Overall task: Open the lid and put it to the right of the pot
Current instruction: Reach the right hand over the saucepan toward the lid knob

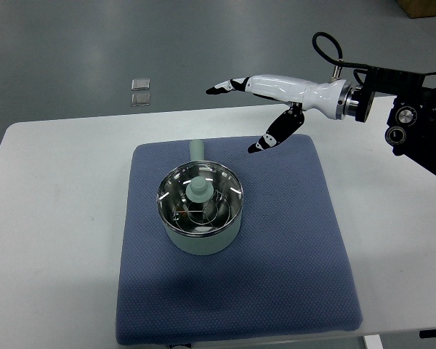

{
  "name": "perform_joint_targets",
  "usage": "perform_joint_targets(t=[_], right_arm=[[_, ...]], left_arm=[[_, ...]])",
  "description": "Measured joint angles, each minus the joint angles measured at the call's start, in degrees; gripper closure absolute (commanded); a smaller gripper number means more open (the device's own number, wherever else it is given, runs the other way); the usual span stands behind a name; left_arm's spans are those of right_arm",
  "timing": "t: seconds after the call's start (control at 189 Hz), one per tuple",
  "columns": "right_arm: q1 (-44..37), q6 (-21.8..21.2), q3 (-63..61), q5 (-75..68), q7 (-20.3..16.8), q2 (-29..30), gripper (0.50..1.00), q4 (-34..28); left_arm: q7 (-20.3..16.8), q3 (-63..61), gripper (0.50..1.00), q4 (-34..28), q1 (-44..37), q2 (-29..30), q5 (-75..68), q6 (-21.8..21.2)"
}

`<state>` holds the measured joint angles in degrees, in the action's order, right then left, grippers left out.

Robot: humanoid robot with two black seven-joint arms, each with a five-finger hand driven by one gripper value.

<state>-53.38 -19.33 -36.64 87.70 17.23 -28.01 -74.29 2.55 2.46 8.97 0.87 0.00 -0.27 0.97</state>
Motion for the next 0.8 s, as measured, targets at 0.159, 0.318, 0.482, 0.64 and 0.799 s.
perform_joint_targets(t=[0.159,0.318,0.482,0.64,0.799], right_arm=[[-3.8,0.0,4.3,2.3,0.0,0.5,0.564,-0.9],[-7.0,-0.9,7.0,6.2,0.0,1.8,0.572,-1.0],[-9.7,-2.5,9.1,7.0,-0.1,2.8,0.585,-1.3],[-12.0,-3.1,11.6,7.1,-0.1,3.3,0.611,-2.1],[-13.6,-3.3,14.5,8.6,-0.1,5.8,0.632,-2.3]], left_arm=[[0.0,0.0,0.5,0.0,0.0,0.0,0.0,0.0],[0.0,0.0,0.5,0.0,0.0,0.0,0.0,0.0],[0.0,0.0,0.5,0.0,0.0,0.0,0.0,0.0],[0.0,0.0,0.5,0.0,0.0,0.0,0.0,0.0],[0.0,0.0,0.5,0.0,0.0,0.0,0.0,0.0]])
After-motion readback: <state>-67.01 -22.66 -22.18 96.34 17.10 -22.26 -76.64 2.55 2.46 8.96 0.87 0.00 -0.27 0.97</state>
